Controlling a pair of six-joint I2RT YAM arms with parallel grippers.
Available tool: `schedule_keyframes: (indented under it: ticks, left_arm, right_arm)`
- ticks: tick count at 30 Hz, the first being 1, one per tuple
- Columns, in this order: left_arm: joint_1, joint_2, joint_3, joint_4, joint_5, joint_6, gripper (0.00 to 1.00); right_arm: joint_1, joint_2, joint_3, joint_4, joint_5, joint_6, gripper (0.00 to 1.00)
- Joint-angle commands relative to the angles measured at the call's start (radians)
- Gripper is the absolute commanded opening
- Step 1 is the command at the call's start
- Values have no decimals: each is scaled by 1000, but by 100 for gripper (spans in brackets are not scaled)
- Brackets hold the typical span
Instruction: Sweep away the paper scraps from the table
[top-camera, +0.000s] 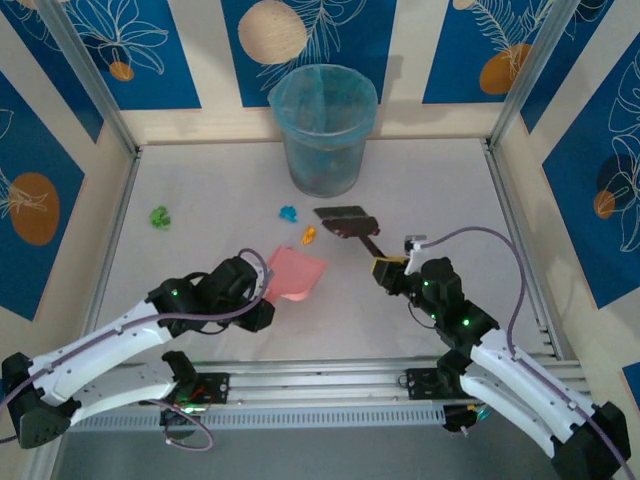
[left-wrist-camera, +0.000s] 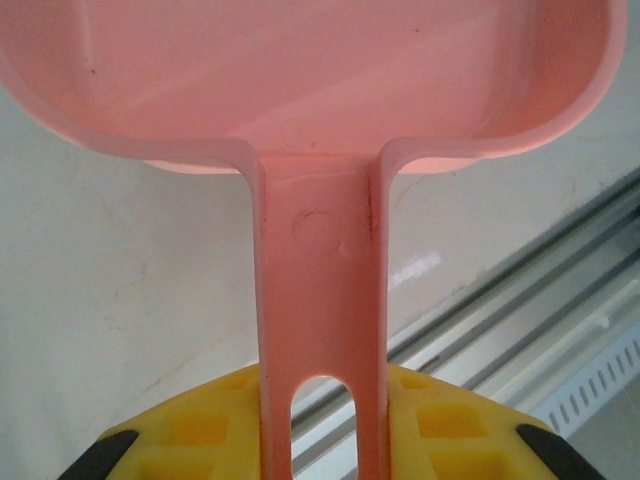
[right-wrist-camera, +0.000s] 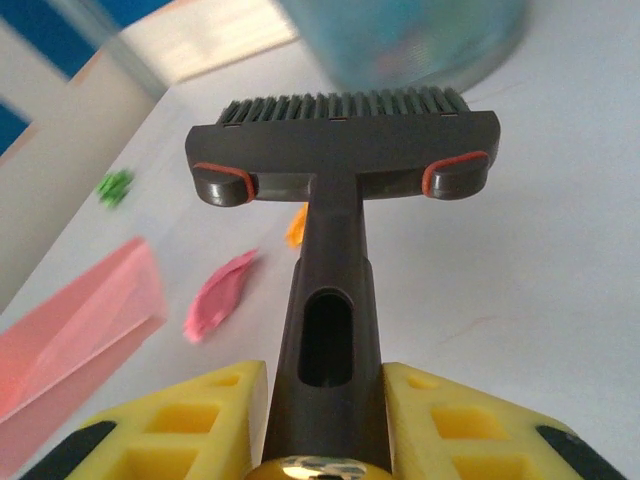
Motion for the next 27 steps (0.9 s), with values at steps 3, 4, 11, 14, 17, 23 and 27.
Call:
schedule_keyframes:
  ticks: [3, 4, 11, 14, 17, 23, 27]
  left_arm:
    - [-68, -16, -24, -60, -46, -95, 0]
    - [-86, -16, -23, -70, -55, -108, 0]
    - [-130, 32, -45, -122, -137, -188, 0]
    - [-142, 53, -57, -124, -154, -209, 0]
    - [-146, 71, -72, -126, -156, -221, 0]
    - [-156, 98, -109, -113, -172, -250, 0]
    - [-156, 113, -120, -116, -181, -255, 0]
  right_arm:
    - [167, 105, 142, 35, 10, -180, 0]
    - [194, 124, 161, 23, 37, -198, 0]
    - [321, 342, 319, -114, 240, -248, 0]
    - [364, 411, 356, -130, 372, -274, 0]
    - [371, 446, 365, -130, 433, -287, 0]
    - [374, 481, 374, -121, 419, -288, 0]
    - [375, 506, 387, -139, 420, -286, 0]
